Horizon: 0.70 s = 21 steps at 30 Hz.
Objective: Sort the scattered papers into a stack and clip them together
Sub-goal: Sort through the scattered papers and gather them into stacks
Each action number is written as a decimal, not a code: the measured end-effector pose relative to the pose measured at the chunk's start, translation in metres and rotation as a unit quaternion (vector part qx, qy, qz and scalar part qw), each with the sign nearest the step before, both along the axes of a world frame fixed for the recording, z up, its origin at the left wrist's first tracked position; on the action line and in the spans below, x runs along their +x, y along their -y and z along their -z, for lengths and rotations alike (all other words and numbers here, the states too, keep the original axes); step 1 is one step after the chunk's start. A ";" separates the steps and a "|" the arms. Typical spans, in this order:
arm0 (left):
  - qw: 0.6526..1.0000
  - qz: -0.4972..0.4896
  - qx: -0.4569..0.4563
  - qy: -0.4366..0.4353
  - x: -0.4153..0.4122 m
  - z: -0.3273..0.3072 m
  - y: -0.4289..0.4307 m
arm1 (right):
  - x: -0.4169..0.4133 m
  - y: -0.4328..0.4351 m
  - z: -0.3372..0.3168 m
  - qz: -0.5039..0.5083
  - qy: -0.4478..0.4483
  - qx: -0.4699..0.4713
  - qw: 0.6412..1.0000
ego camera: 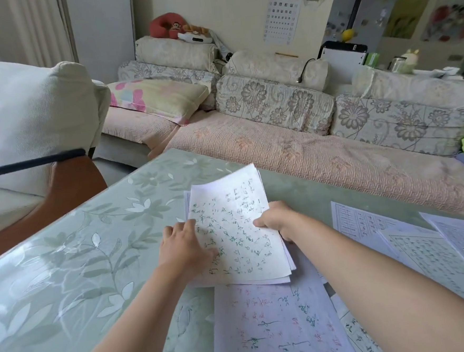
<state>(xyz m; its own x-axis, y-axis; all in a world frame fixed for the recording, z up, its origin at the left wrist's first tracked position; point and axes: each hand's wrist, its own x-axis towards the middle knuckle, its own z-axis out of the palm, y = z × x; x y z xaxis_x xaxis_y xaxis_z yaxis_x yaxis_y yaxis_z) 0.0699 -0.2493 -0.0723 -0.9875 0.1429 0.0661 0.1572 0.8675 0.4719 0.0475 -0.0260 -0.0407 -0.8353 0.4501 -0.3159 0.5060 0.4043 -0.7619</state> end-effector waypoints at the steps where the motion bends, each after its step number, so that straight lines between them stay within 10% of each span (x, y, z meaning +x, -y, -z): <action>1: 1.000 0.002 0.003 0.003 0.000 0.000 0.001 | 0.008 0.000 -0.001 -0.003 -0.021 -0.015 1.000; 7: 0.975 -0.050 0.211 0.040 -0.002 -0.015 0.002 | 0.050 -0.016 -0.006 -0.014 -0.155 -0.136 0.978; 11: 0.869 -0.060 0.473 0.131 0.004 -0.046 -0.006 | 0.084 -0.027 -0.021 -0.037 -0.226 -0.171 0.958; 21: 0.814 0.067 0.571 0.081 0.069 -0.117 -0.084 | 0.178 -0.078 -0.068 -0.032 -0.306 -0.064 0.949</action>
<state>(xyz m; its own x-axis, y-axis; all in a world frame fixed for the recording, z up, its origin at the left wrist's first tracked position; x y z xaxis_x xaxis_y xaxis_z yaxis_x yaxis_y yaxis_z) 0.1393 -0.1649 0.0445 -0.9770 0.1878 0.1014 0.0692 -0.1704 0.9829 0.2255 0.0520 0.0273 -0.9049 0.3819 0.1880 -0.0693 0.3037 -0.9502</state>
